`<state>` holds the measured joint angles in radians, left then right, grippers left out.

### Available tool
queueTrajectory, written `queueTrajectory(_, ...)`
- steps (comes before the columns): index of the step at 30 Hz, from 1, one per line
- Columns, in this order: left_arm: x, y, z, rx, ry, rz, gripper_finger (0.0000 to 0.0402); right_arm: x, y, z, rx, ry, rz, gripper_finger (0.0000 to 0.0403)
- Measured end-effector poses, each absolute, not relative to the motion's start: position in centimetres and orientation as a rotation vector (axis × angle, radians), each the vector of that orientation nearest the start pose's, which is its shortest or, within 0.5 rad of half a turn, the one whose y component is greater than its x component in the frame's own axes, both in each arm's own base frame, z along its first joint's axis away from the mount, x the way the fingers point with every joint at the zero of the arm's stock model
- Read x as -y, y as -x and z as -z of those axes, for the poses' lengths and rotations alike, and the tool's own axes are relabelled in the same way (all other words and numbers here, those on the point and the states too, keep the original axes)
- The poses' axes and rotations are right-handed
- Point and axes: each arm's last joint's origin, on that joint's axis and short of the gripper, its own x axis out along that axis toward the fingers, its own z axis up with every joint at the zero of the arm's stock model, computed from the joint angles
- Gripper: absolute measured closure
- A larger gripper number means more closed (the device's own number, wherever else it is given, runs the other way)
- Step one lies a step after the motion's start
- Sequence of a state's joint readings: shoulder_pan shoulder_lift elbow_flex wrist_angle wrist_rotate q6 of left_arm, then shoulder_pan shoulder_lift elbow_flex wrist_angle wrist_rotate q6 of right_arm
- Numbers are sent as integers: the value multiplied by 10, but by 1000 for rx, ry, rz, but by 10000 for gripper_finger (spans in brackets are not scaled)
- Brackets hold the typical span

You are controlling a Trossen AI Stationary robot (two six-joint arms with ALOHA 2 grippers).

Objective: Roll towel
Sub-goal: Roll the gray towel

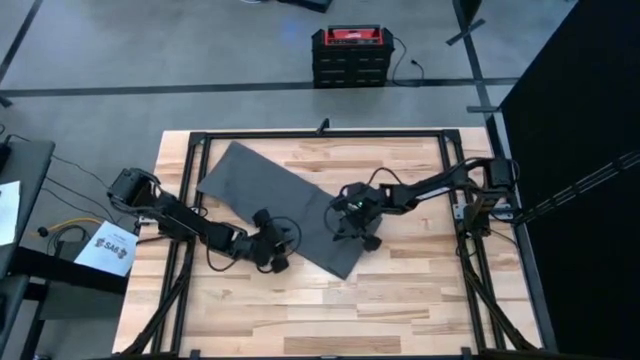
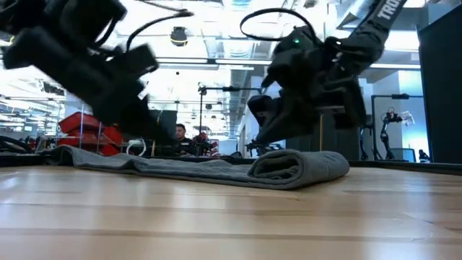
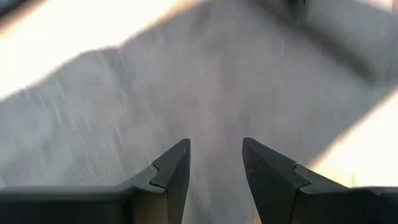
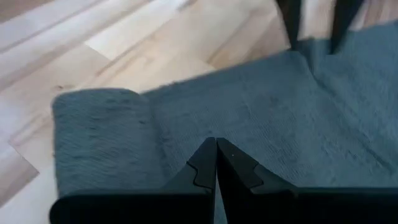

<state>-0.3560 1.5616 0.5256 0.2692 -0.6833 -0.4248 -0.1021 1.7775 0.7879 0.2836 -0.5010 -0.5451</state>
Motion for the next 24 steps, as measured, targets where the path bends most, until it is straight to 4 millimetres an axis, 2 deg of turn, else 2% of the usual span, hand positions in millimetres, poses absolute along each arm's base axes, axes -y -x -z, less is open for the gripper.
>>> queueTrajectory(4, 58, -261, -137, -562, -28, -472, 268, 15, -323, -123, -529, 294, -553, 403)
queueTrajectory(6, 45, -270, -143, -540, -35, -489, 268, 15, -324, -121, -512, 302, -551, 403)
queueTrajectory(8, 29, -279, -141, -534, -13, -479, 268, 15, -325, -113, -524, 286, -549, 403)
queueTrajectory(13, -1, -300, -119, -541, 19, -423, 268, 7, -331, -93, -510, 283, -568, 403)
queueTrajectory(16, -13, -304, -93, -631, 14, -437, 268, -1, -332, -86, -505, 277, -588, 403)
queueTrajectory(20, -25, -307, -75, -673, 7, -465, 268, -11, -335, -89, -468, 297, -611, 403)
queueTrajectory(24, -29, -308, -71, -679, 6, -443, 268, -20, -334, -88, -465, 294, -648, 403)
